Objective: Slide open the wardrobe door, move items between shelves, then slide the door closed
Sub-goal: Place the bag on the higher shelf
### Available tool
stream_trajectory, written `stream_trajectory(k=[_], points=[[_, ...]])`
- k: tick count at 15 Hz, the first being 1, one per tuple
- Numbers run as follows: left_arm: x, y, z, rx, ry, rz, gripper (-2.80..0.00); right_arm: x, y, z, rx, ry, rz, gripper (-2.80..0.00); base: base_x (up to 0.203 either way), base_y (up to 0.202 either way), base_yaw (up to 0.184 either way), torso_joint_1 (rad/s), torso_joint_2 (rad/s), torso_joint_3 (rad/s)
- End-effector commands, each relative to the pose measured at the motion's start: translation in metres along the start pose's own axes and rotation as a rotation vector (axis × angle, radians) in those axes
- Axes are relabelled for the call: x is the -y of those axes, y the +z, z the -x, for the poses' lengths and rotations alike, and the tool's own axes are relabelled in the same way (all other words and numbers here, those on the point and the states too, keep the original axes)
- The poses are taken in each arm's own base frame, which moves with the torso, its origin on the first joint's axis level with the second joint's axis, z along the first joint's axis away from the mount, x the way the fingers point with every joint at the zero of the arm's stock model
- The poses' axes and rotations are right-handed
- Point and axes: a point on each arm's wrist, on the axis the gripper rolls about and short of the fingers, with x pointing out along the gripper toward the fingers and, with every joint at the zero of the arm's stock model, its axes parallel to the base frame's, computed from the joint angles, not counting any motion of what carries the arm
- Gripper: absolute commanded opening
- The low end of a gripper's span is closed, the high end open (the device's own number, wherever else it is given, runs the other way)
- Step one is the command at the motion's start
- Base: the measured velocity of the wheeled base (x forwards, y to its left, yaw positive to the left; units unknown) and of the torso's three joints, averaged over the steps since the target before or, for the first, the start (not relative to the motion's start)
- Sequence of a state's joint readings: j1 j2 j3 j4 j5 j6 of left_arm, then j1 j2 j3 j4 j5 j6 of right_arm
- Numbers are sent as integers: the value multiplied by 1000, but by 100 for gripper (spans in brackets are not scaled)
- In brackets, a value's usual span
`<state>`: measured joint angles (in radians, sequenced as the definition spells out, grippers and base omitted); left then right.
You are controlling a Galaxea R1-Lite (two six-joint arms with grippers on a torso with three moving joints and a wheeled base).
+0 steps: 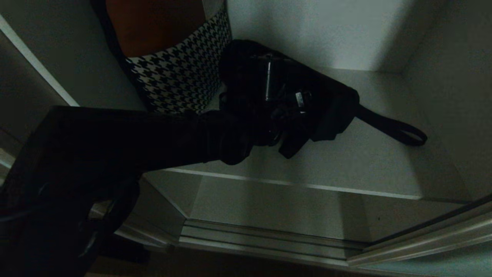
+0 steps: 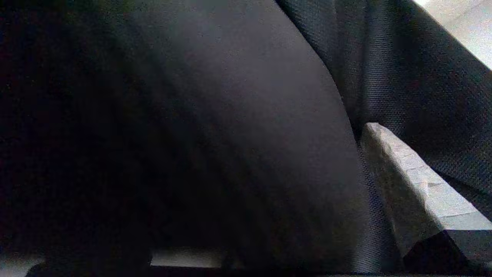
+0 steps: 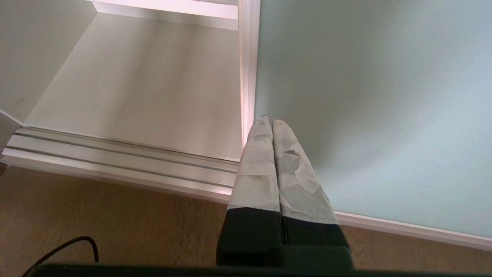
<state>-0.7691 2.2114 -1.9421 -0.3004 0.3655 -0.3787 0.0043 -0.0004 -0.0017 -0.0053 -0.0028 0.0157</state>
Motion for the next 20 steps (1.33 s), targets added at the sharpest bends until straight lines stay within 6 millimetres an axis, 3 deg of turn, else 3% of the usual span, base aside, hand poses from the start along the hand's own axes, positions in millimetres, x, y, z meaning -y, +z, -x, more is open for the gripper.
stream_trajectory(k=[1,4,8,11,13,14,16,20], points=[[0,-2,-1,7,1,-7,0,0,0,0,0,0,0,-280,0,0,0,0,0,0],[8,19,17,19,31,-30,0,0,0,0,0,0,0,-280,0,0,0,0,0,0],[8,68,69,-86,89,-134,0,0,0,0,2,0,0,-280,0,0,0,0,0,0],[9,112,113,-60,73,-144,0,0,0,0,2,0,0,-280,0,0,0,0,0,0],[6,119,127,-80,82,-163,0,0,0,0,2,0,0,-280,0,0,0,0,0,0],[3,129,142,-81,83,-167,-280,0,0,0,1,0,0,-280,0,0,0,0,0,0],[-5,139,168,-139,96,-222,-280,0,0,0,0,0,0,-280,0,0,0,0,0,0],[-12,158,202,-154,72,-288,-280,0,0,0,2,0,0,-280,0,0,0,0,0,0]])
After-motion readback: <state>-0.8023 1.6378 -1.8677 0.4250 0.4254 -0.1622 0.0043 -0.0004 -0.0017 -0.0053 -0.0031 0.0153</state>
